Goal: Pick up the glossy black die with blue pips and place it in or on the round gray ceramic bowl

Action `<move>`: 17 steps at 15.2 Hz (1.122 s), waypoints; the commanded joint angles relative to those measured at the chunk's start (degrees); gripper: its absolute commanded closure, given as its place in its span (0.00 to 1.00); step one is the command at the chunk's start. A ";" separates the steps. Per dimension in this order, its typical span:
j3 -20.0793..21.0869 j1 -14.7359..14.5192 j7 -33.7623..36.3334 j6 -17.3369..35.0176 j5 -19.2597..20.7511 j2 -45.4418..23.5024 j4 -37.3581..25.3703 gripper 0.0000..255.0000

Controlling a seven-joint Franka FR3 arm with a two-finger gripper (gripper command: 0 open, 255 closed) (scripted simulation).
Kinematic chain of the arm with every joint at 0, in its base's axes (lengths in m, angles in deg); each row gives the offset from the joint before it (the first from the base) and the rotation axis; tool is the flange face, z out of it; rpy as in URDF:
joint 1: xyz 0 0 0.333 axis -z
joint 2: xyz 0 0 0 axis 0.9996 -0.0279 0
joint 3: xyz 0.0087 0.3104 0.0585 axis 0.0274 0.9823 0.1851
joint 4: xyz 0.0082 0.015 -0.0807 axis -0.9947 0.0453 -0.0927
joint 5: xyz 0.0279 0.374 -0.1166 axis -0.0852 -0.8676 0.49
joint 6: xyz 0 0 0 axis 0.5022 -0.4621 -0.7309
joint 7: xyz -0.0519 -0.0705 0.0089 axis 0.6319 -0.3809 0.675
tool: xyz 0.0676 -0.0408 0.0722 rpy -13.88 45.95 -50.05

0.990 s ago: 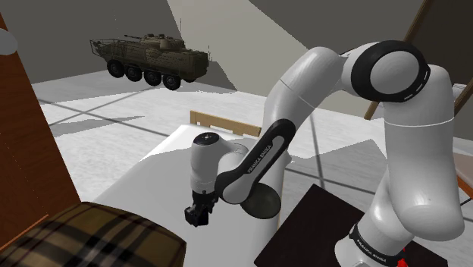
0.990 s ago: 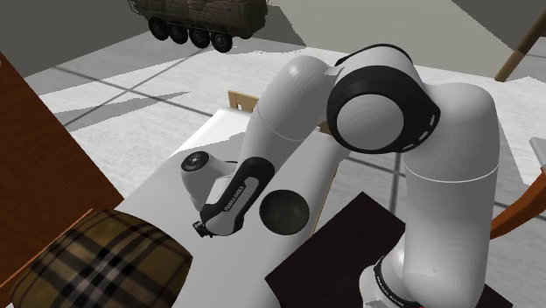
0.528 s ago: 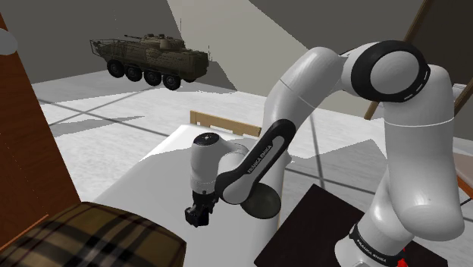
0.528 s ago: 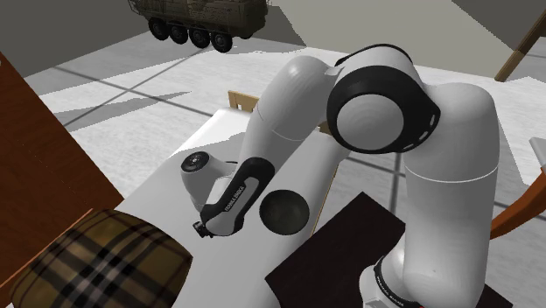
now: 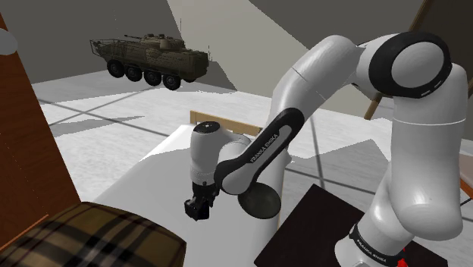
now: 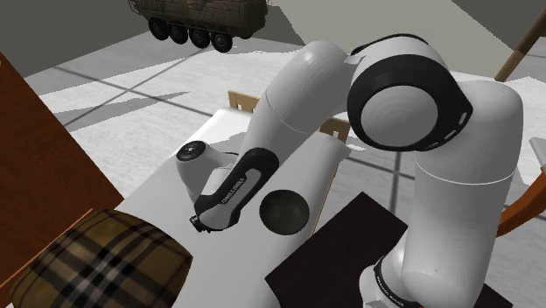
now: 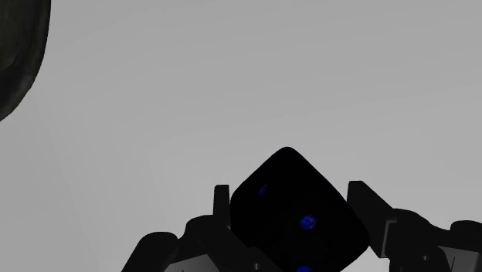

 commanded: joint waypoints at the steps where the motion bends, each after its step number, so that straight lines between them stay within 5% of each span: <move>1: 0.58 0.47 -0.66 -1.26 -0.90 1.45 0.12 1.00; 15: 3.27 2.42 -4.57 -10.18 -6.55 10.18 -0.73 1.00; 17: 3.16 4.05 -7.36 -8.75 -8.35 13.61 3.81 1.00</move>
